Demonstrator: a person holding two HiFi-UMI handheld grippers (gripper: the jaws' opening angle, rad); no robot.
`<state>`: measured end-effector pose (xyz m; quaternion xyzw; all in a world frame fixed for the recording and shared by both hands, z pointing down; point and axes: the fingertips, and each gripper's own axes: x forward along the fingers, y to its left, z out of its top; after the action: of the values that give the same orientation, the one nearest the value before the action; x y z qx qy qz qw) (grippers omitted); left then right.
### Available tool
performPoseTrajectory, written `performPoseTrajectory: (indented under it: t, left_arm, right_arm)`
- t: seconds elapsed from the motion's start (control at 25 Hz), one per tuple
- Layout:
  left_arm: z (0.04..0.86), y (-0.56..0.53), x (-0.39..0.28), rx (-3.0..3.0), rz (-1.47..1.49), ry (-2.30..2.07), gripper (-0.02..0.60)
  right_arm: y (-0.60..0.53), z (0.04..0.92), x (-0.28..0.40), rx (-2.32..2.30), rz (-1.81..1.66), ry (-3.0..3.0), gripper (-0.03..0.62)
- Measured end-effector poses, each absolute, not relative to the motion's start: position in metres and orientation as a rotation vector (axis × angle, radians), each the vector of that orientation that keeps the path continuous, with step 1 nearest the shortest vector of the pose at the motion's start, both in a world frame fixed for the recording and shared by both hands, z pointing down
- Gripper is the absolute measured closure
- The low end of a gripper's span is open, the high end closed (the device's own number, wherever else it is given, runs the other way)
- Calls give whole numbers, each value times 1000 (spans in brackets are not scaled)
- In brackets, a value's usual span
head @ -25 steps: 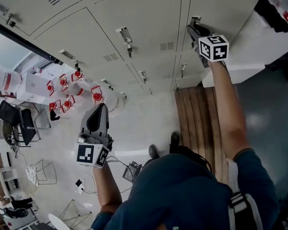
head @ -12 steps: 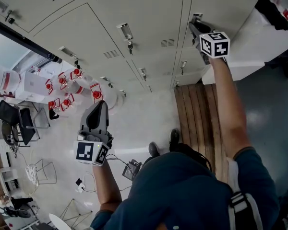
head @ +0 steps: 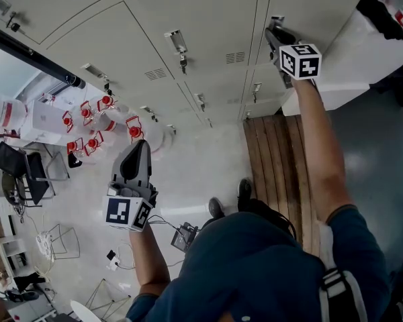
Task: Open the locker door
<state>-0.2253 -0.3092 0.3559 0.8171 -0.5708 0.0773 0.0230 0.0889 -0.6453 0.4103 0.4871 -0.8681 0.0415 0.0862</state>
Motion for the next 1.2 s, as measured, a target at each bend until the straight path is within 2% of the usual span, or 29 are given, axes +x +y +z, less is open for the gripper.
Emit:
performPoseTrajectory:
  t: [0.08,0.2,0.44,0.56,0.68,0.84,1.08,1.2]
  left_arm:
    - [356,-310,-227,2532,239,-1766,565]
    - [355,-311,-230,2533,236,-1766,565]
    - [359,-316,-228,2537,238,-1748,565]
    - [359,-319,-223,2547,244,-1734,565]
    - [360,-321,-220,2553,247,-1726,565]
    - [360,-322,-218,2553,248,-1727,565]
    - [359,-322,-217,2553,242,-1734,565]
    - [359,-322,-216,2553,240,-1736,565]
  right_arm:
    - [-643,417,90,1488,94,-2543,504]
    - [-636,437,97,1519,73,-2447,453]
    - [-625,477,106,1522,169,-2350,451]
    - [-625,487,108,1512,222,-2344,460]
    - [-629,490,111,1525,270,-2350,501]
    - [-633,493,109,1512,345,-2385,525]
    - [-634,491,112,1559,698,-2531,536]
    - [-634,492,114,1561,1090,-2659,539]
